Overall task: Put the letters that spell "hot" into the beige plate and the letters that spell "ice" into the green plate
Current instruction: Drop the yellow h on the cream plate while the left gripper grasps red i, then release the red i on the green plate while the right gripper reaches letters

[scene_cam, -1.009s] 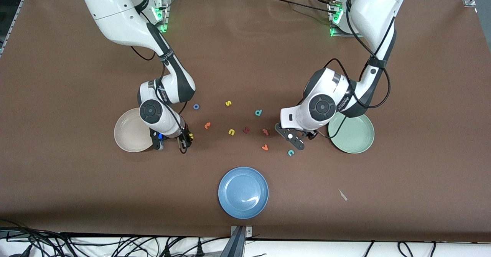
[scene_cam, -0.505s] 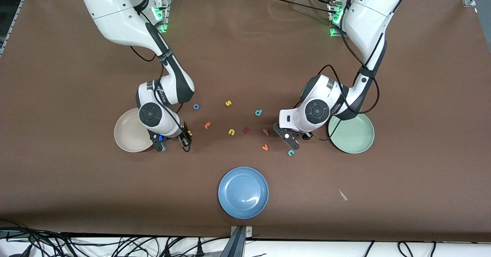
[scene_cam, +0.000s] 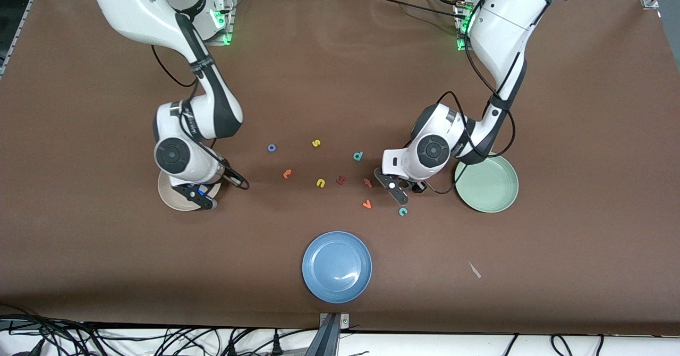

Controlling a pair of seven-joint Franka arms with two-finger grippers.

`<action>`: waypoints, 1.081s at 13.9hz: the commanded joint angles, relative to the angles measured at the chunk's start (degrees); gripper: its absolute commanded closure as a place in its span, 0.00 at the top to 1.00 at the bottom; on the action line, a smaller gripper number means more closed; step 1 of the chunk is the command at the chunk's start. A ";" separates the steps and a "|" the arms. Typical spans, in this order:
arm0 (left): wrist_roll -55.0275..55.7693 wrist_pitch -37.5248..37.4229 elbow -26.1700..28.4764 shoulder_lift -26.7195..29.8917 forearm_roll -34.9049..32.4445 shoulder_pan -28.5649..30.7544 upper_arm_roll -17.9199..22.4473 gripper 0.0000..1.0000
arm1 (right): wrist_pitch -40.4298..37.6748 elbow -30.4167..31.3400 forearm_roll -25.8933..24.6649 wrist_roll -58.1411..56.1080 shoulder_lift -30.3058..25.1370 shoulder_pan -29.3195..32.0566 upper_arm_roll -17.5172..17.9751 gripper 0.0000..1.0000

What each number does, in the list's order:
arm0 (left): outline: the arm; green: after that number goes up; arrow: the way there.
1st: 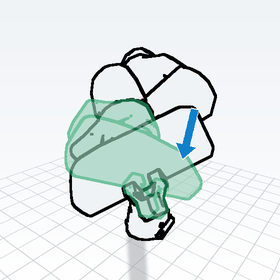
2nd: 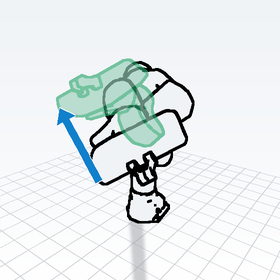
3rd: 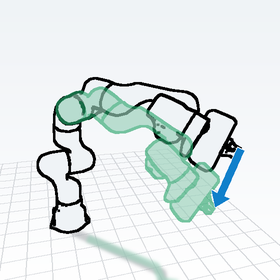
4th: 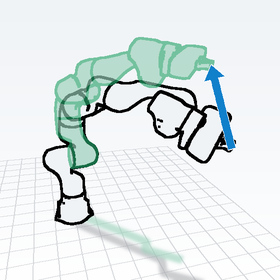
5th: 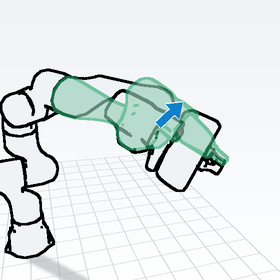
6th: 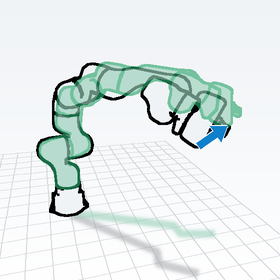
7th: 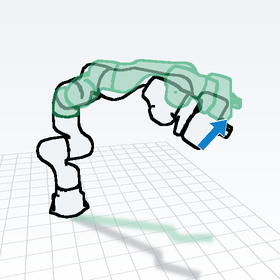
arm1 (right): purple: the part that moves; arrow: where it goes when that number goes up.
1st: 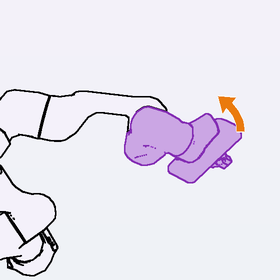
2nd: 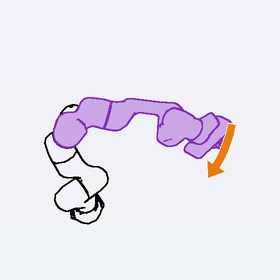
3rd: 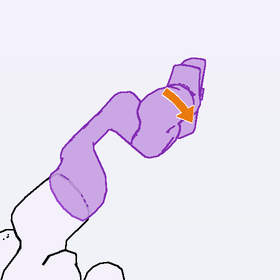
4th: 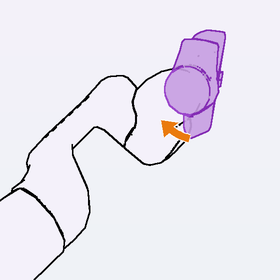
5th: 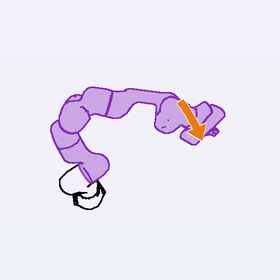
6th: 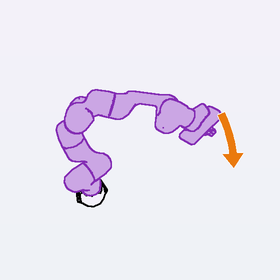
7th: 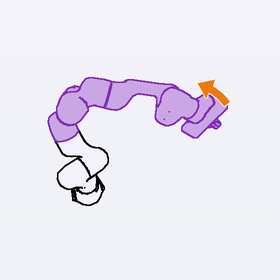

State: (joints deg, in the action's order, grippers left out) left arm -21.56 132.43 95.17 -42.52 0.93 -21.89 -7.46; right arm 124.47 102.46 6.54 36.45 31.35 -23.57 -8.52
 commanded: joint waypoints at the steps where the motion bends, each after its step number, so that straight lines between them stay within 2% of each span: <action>1: -0.76 1.16 0.72 -0.11 -1.02 -0.34 0.26 0.48 | 6.81 11.50 -0.56 -11.99 -7.52 0.02 -3.60 0.00; 3: -0.85 0.81 0.81 0.06 -1.10 -0.26 0.26 0.25 | 13.13 16.43 -0.30 -18.32 -8.50 0.02 -5.62 0.00; 4: -0.85 0.73 0.81 0.15 -1.10 -0.26 0.26 0.20 | 15.95 18.11 -0.21 -21.39 -8.59 0.02 -6.24 0.00; 5: -0.76 0.46 0.81 0.15 -1.10 -0.43 0.26 0.12 | 18.85 19.69 -0.12 -23.43 -8.50 0.02 -6.33 0.19; 6: -0.76 0.20 0.81 0.24 -1.10 -0.61 0.26 0.00 | 20.10 19.97 0.40 -23.18 -8.15 0.02 -6.33 0.74; 7: -0.67 0.02 0.81 0.42 -1.10 -0.70 0.26 0.00 | 19.85 19.71 0.76 -23.01 -8.06 0.02 -6.33 1.00; 10: -0.58 -3.48 0.46 2.08 -1.10 -0.52 0.26 0.00 | 15.65 15.94 1.64 -16.97 -7.89 -0.60 -4.58 1.00; 15: -0.76 -11.74 -0.33 7.18 -1.02 2.72 0.34 0.00 | 14.84 8.47 1.64 4.47 -3.59 -0.60 3.32 1.00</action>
State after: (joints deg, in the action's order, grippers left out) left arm -21.72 123.90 94.08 -38.61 0.79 -21.01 -7.09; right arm 140.38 114.52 7.52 34.77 25.22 -24.17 -7.54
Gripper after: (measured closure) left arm 0.930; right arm 0.000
